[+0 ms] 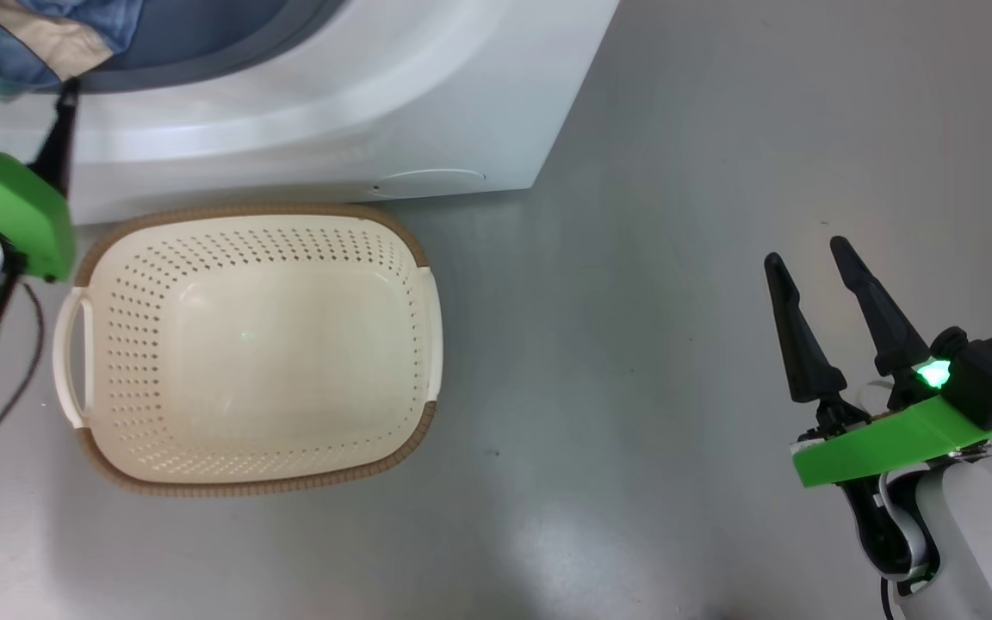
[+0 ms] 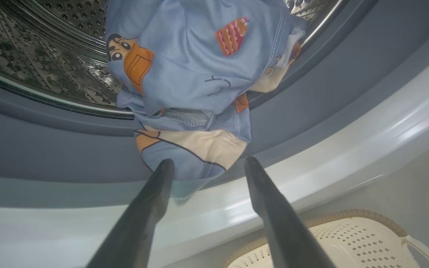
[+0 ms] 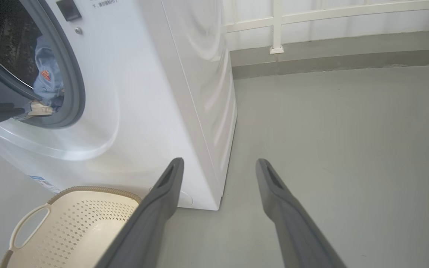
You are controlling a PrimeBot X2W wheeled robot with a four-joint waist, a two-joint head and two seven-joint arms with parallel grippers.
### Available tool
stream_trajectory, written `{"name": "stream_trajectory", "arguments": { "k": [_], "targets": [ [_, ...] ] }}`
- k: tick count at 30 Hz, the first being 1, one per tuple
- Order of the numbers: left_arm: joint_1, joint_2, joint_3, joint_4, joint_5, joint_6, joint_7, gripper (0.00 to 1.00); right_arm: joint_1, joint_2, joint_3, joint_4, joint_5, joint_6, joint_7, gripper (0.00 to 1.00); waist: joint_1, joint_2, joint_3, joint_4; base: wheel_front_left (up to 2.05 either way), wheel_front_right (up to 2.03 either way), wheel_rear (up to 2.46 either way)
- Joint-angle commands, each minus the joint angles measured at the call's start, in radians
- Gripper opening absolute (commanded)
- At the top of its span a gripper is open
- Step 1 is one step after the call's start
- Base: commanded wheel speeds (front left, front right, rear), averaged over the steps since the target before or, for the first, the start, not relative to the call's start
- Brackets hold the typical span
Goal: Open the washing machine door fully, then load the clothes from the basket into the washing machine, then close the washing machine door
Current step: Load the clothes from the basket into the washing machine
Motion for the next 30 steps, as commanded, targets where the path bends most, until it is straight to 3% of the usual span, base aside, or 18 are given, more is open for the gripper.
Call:
{"name": "stream_trajectory", "arguments": {
  "k": [1, 14, 30],
  "targets": [
    [-0.031, 0.06, 0.014, -0.003, 0.008, 0.001, -0.011, 1.0, -0.007, -0.009, 0.021, -0.022, 0.006, 0.004, -0.008, 1.0, 0.0, 0.0, 0.003, -0.004, 0.0, 0.0, 0.0],
    [-0.125, 0.068, -0.064, 0.129, 0.048, 0.001, -0.048, 1.0, -0.012, -0.012, 0.046, -0.024, 0.015, 0.004, -0.008, 1.0, 0.0, 0.0, 0.017, -0.031, 0.0, 0.0, 0.0],
    [-0.147, 0.075, -0.105, 0.18, 0.058, 0.02, -0.063, 1.0, -0.02, -0.002, 0.051, -0.029, 0.014, 0.004, -0.008, 1.0, 0.0, 0.0, 0.032, -0.061, 0.0, 0.0, 0.0]
  ]
}}
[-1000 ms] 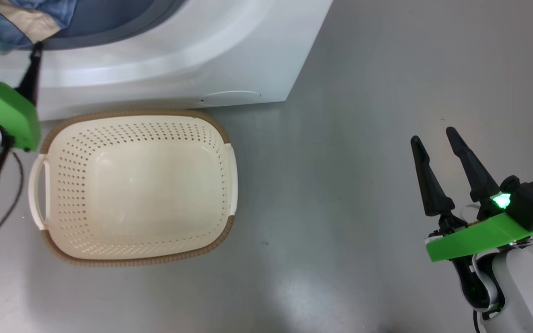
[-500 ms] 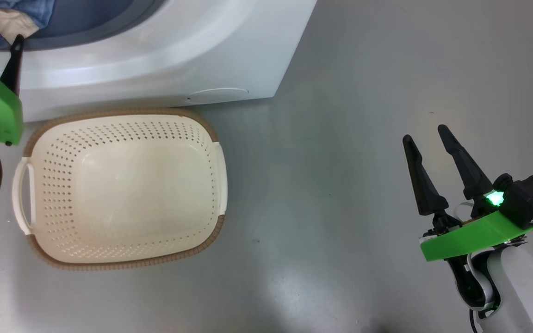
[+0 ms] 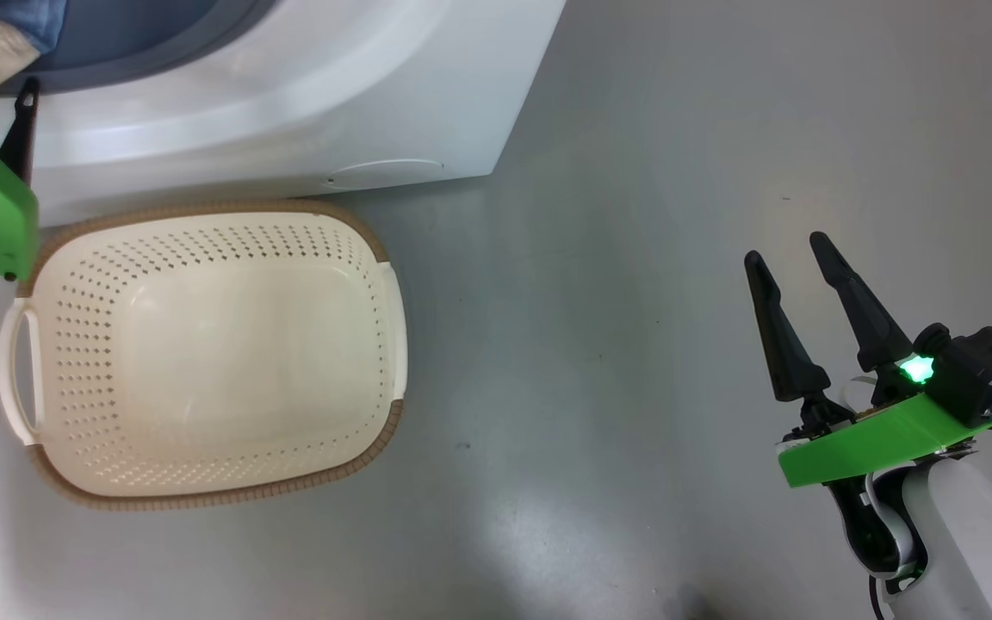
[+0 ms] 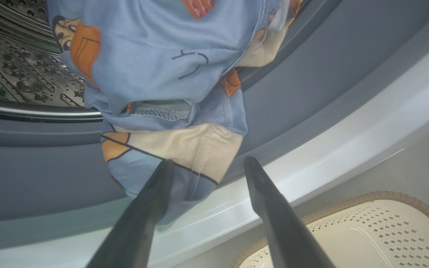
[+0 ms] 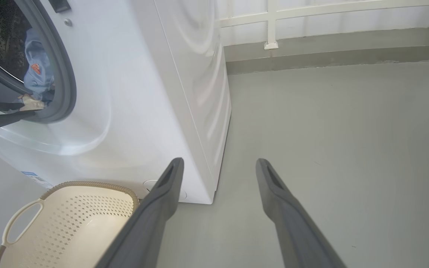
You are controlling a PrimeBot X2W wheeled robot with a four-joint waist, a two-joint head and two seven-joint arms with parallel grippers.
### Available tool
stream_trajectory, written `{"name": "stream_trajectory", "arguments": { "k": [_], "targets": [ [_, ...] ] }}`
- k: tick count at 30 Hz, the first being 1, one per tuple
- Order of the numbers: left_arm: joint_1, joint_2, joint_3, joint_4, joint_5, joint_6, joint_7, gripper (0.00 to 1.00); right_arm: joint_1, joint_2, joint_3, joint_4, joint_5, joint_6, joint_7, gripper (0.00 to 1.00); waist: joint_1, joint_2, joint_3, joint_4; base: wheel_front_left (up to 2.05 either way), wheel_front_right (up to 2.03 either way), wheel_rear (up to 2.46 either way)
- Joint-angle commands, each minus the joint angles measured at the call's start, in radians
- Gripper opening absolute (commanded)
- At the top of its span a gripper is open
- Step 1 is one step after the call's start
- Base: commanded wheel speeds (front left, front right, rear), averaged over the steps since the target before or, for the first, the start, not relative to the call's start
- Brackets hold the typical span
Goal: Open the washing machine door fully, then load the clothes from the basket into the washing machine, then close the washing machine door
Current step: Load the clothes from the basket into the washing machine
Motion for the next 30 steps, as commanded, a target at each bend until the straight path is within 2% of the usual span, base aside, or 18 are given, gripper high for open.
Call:
{"name": "stream_trajectory", "arguments": {
  "k": [1, 3, 4, 5, 8, 10, 16, 17, 18, 24, 30],
  "targets": [
    [-0.031, 0.06, 0.011, -0.005, 0.005, 0.015, -0.015, 1.0, -0.002, -0.007, 0.018, -0.023, 0.012, 0.004, -0.008, 1.0, -0.0001, 0.0, 0.0, -0.003, 0.0, 0.0, 0.0],
    [-0.031, 0.063, 0.009, -0.003, 0.004, 0.021, -0.017, 0.97, -0.002, -0.006, 0.017, -0.023, 0.012, 0.004, -0.008, 1.0, -0.0001, 0.0, -0.001, -0.006, 0.0, 0.0, 0.0],
    [-0.03, 0.064, 0.006, -0.002, 0.005, 0.026, -0.018, 0.7, -0.002, -0.006, 0.017, -0.022, 0.012, 0.004, -0.008, 1.0, -0.0001, 0.0, -0.002, -0.006, 0.0, 0.0, 0.0],
    [-0.03, 0.067, 0.003, -0.002, 0.007, 0.03, -0.02, 0.49, -0.002, -0.005, 0.017, -0.022, 0.012, 0.004, -0.008, 1.0, -0.0001, 0.0, -0.003, -0.008, 0.0, 0.0, 0.0],
    [-0.03, 0.069, 0.001, 0.0, 0.005, 0.036, -0.023, 0.33, 0.0, -0.004, 0.015, -0.023, 0.011, 0.004, -0.008, 1.0, -0.0001, 0.0, -0.005, -0.009, 0.0, 0.0, 0.0],
    [-0.031, 0.069, -0.003, 0.001, 0.006, 0.043, -0.026, 0.18, 0.002, -0.003, 0.015, -0.023, 0.011, 0.004, -0.008, 1.0, -0.0001, 0.0, -0.007, -0.01, 0.0, 0.0, 0.0],
    [-0.039, 0.066, -0.002, -0.001, -0.004, 0.046, -0.033, 0.14, 0.001, 0.0, 0.014, -0.024, 0.012, 0.004, -0.008, 1.0, -0.0001, 0.0, -0.01, -0.011, 0.0, 0.0, 0.0],
    [-0.042, 0.059, 0.005, -0.008, -0.012, 0.046, -0.035, 0.04, 0.001, 0.001, 0.014, -0.024, 0.012, 0.004, -0.008, 1.0, -0.0001, 0.0, -0.011, -0.011, 0.0, 0.0, 0.0],
    [-0.045, 0.051, 0.016, -0.015, -0.025, 0.046, -0.037, 0.0, 0.001, 0.001, 0.013, -0.024, 0.012, 0.004, -0.008, 1.0, -0.0001, 0.0, -0.011, -0.01, 0.0, 0.0, 0.0],
    [-0.063, 0.009, 0.096, -0.047, -0.124, 0.024, -0.04, 0.0, 0.0, 0.011, 0.017, -0.024, 0.012, 0.004, -0.008, 1.0, -0.0001, 0.0, -0.011, -0.013, 0.0, 0.0, 0.0],
    [-0.103, -0.019, 0.132, -0.042, -0.177, 0.01, -0.041, 0.0, -0.004, 0.025, 0.022, -0.026, 0.017, 0.004, -0.008, 1.0, -0.0001, 0.0, 0.002, -0.031, 0.0, 0.0, 0.0]
  ]
}}
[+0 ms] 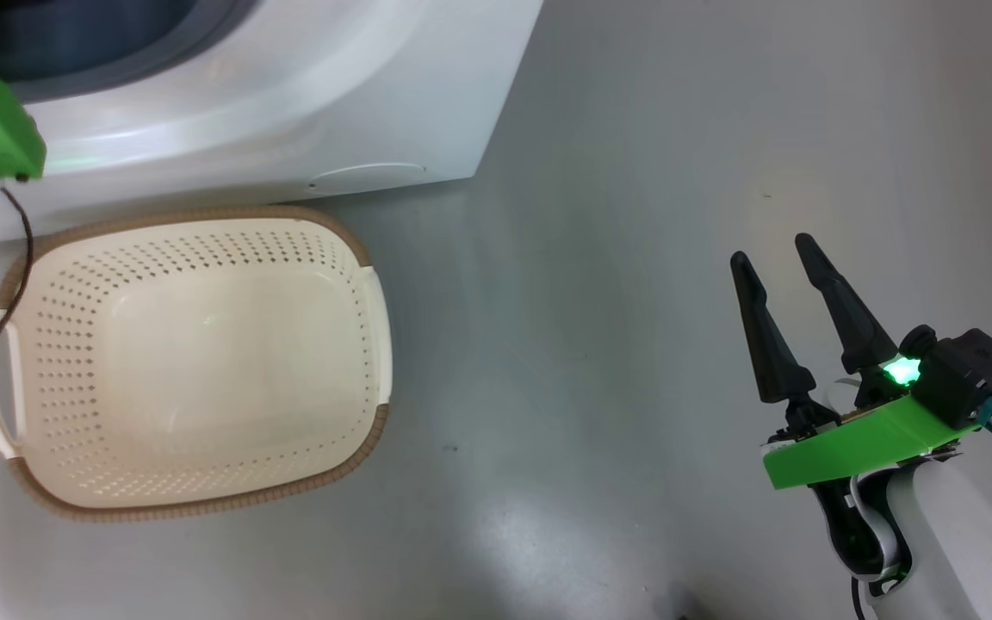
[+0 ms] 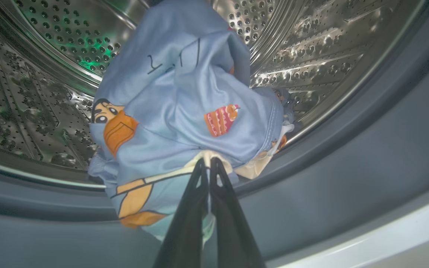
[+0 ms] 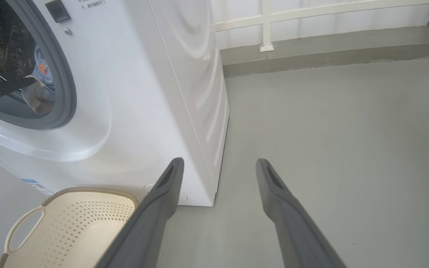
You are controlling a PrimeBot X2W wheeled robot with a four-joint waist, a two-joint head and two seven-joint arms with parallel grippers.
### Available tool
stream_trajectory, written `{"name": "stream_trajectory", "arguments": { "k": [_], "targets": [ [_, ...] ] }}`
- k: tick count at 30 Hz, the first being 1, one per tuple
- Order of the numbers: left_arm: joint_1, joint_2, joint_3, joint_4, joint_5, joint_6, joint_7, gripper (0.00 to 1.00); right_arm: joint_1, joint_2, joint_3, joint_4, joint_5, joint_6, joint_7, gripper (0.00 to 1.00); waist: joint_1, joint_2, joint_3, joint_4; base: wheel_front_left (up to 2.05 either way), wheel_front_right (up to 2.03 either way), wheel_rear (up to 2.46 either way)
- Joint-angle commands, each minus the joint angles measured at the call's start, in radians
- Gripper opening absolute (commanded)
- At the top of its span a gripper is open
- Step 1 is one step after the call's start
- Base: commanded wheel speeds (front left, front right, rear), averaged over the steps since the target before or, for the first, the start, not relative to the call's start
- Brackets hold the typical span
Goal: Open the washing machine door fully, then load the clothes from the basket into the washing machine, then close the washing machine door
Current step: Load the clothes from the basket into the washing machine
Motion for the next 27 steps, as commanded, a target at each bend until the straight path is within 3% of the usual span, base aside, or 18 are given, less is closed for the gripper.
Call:
{"name": "stream_trajectory", "arguments": {
  "k": [1, 6, 13, 19, 27],
  "targets": [
    [-0.038, 0.037, 0.027, -0.012, -0.015, -0.007, -0.01, 0.0, -0.004, -0.003, 0.02, -0.025, 0.017, 0.004, -0.008, 1.0, 0.0, -0.0001, 0.006, -0.011, 0.0, 0.0, 0.0],
    [-0.089, 0.042, 0.072, -0.009, -0.065, -0.011, -0.01, 0.0, -0.004, 0.006, 0.022, -0.025, 0.021, 0.004, -0.008, 1.0, 0.0, -0.0001, 0.021, -0.038, 0.0, 0.0, 0.0],
    [-0.108, 0.086, 0.174, -0.133, -0.096, 0.037, -0.011, 0.0, -0.009, 0.023, 0.02, -0.031, 0.02, 0.004, -0.008, 1.0, 0.0, -0.0001, 0.049, -0.062, 0.0, 0.0, 0.0],
    [-0.059, 0.072, 0.122, -0.053, -0.039, 0.029, 0.001, 0.0, -0.006, 0.031, 0.023, -0.028, 0.021, 0.004, -0.008, 1.0, 0.0, -0.0001, 0.049, -0.068, 0.0, 0.0, 0.0],
    [-0.107, 0.084, 0.031, 0.01, 0.034, 0.023, 0.107, 0.0, -0.011, 0.037, 0.025, -0.029, 0.023, 0.004, -0.008, 1.0, 0.0, -0.0001, 0.047, -0.066, 0.0, 0.0, 0.0]
  ]
}}
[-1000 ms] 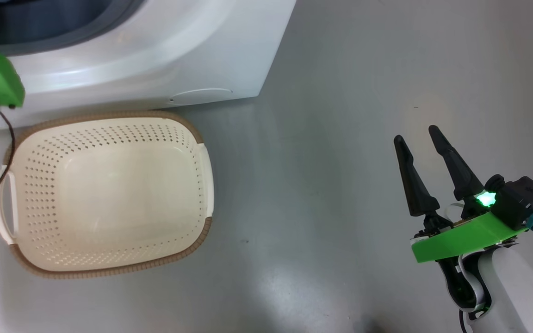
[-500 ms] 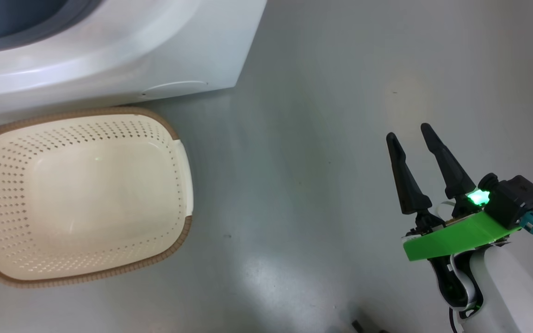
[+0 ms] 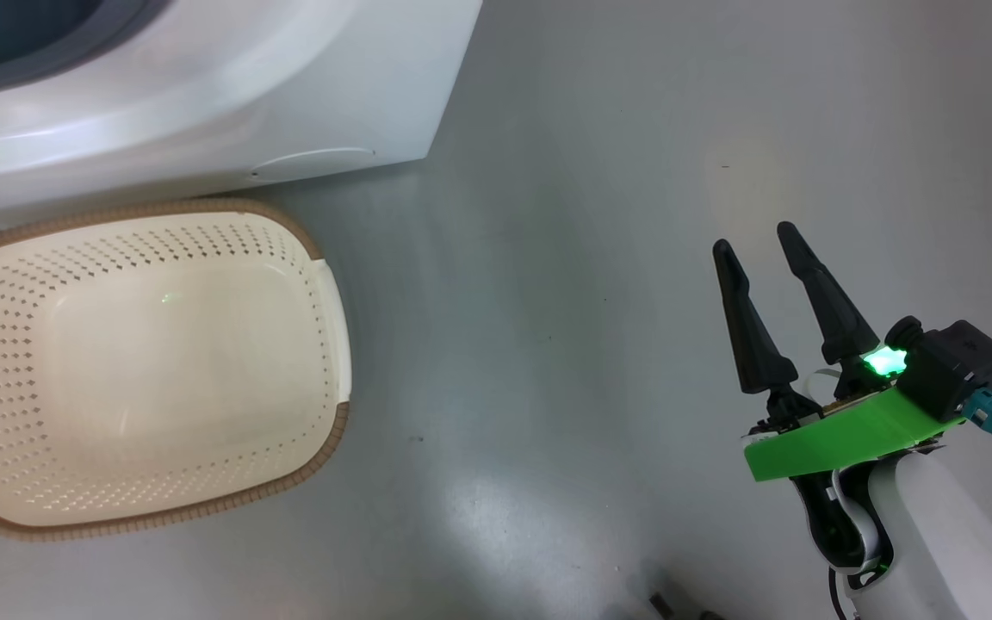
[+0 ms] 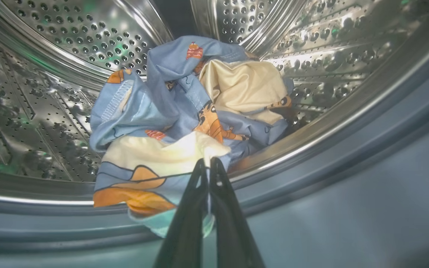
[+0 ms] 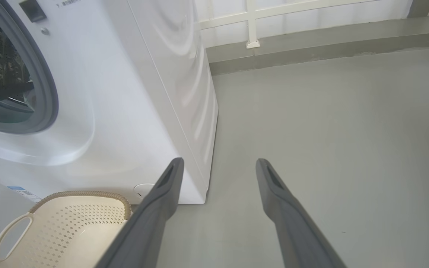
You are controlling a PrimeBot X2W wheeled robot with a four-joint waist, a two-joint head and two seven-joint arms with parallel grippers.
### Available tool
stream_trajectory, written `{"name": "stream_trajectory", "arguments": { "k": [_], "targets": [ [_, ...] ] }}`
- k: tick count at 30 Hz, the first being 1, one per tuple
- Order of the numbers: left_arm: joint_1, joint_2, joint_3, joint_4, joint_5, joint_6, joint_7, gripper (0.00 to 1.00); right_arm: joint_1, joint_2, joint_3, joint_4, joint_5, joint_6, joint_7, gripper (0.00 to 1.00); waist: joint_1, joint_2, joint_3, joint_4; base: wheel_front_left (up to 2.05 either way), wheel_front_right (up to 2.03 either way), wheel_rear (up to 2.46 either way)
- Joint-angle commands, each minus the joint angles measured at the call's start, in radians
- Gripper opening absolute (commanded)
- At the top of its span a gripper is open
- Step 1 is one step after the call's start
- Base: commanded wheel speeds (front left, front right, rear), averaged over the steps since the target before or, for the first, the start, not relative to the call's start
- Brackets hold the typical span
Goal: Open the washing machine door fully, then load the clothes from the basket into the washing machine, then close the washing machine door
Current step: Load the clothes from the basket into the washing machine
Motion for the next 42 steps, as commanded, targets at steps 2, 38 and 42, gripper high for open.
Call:
{"name": "stream_trajectory", "arguments": {
  "k": [2, 38, 42],
  "targets": [
    [-0.03, 0.051, -0.007, -0.007, 0.021, 0.0, 0.027, 0.08, 0.007, -0.003, 0.022, -0.021, 0.019, 0.004, -0.008, 1.0, 0.0, 0.0, -0.004, 0.0, 0.0, 0.0, 0.0],
    [0.33, -0.024, 0.096, -0.174, -0.147, -0.046, -0.108, 1.0, 0.067, -0.081, -0.012, 0.005, 0.018, 0.004, -0.008, 1.0, 0.0, 0.0, -0.251, 0.125, 0.0, 0.0, 0.0],
    [0.444, -0.03, 0.141, -0.27, -0.135, -0.046, -0.108, 1.0, 0.091, -0.099, -0.017, 0.009, 0.018, 0.004, -0.008, 1.0, 0.0, 0.0, -0.294, 0.148, 0.0, 0.0, 0.0]
  ]
}}
